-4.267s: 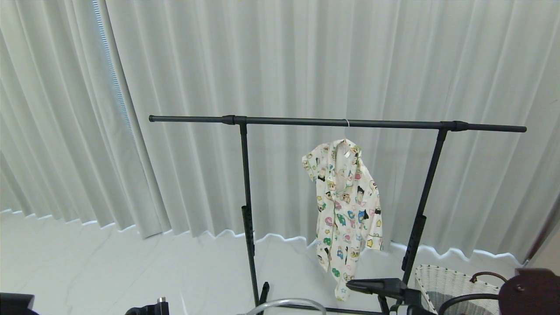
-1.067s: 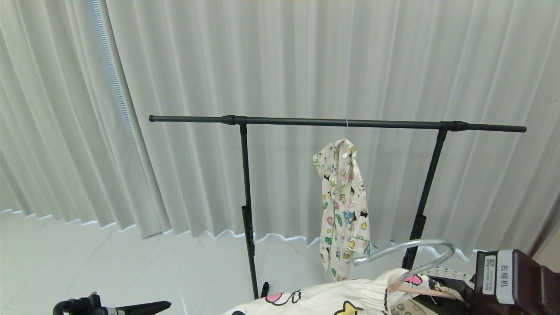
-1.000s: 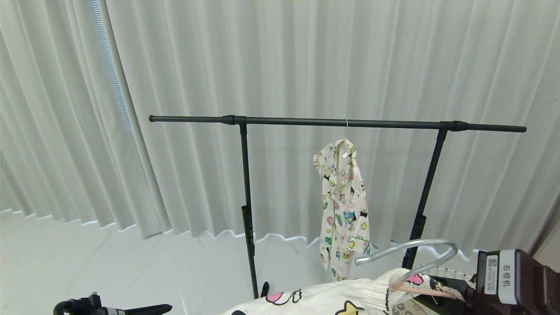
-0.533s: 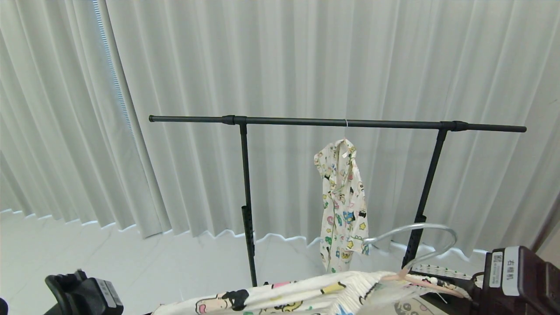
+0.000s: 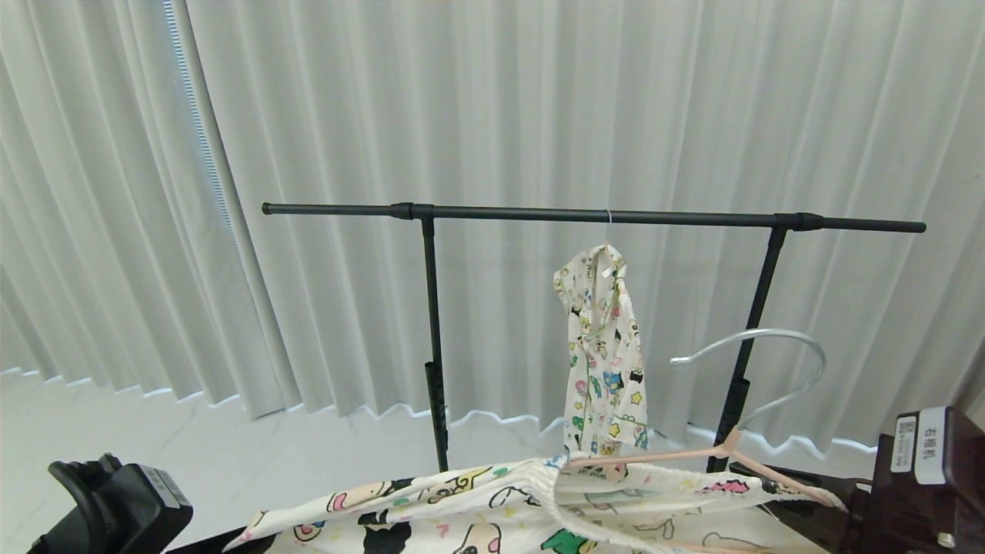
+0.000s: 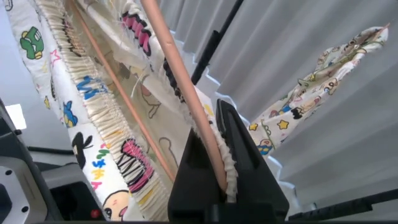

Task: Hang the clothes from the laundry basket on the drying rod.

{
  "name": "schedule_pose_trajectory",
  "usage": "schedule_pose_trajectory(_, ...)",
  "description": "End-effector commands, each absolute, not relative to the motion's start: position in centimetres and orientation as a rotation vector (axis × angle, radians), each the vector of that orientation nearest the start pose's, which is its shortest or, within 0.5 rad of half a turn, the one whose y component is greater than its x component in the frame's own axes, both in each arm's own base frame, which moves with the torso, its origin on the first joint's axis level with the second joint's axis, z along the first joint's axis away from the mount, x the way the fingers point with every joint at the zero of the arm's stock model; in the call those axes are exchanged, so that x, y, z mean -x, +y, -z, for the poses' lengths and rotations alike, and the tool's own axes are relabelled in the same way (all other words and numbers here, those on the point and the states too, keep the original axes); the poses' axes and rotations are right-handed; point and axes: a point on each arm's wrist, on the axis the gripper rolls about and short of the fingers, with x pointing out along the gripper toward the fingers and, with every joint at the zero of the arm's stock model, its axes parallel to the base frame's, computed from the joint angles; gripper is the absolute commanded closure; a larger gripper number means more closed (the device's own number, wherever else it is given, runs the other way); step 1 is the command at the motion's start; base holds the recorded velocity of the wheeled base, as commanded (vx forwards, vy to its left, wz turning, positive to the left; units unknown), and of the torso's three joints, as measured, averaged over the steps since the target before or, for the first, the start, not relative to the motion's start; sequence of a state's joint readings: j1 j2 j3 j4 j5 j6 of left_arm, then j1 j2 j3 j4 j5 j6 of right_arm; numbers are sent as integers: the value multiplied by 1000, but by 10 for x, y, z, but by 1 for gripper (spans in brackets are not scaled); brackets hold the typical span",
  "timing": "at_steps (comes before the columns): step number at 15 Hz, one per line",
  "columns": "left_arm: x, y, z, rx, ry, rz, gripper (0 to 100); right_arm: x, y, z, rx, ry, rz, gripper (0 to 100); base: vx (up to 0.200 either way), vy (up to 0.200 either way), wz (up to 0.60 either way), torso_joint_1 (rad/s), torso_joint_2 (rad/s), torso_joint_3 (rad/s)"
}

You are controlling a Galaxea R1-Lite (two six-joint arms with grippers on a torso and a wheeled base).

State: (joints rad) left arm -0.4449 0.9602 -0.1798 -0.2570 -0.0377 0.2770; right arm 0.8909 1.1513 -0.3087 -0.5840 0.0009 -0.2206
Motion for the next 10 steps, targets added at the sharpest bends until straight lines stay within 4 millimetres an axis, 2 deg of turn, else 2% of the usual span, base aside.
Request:
schedule_pose_trajectory(1, -85, -42, -127, -374, 440, 550, 0, -94, 116, -167, 320, 142, -911, 100, 0, 0, 0, 0, 0, 0)
schedule_pose_trajectory(5, -90, -45, -137, -365, 409, 545, 0, -97, 105, -164, 345, 187, -767, 100, 0, 0, 0, 0, 0, 0)
schedule_pose_trajectory(10, -96, -48, -152, -351, 361, 537, 0, -91, 50, -161, 338, 331, -454, 100, 0, 0, 0, 0, 0, 0)
